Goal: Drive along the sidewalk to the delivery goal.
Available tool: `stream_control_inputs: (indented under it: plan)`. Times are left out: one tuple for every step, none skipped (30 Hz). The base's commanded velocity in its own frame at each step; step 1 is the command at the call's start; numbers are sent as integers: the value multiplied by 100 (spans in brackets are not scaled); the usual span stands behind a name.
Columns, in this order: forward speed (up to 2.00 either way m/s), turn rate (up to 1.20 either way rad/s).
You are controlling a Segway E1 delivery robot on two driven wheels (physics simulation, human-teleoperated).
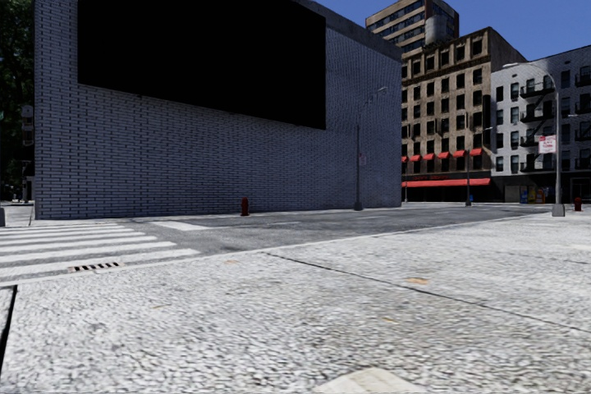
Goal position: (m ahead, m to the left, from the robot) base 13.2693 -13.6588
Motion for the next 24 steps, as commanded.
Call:
stream_control_inputs:
  plan:
    - [121, -2]
    - [121, -21]
    - [121, -21]
    - [121, -32]
    - [121, -36]
    - [121, -36]
    - [121, -37]
    - [124, -40]
    - [127, -46]
    - [127, -46]
    - [129, -53]
    - [130, -56]
    - [130, -56]
    - [130, -56]
    - [130, -56]
    - [130, -56]
    - [130, -56]
    - [130, -56]
    - [130, -56]
    - [130, -56]
    - [130, -56]
    - [130, -56]
    - [130, -56]
    - [130, -56]
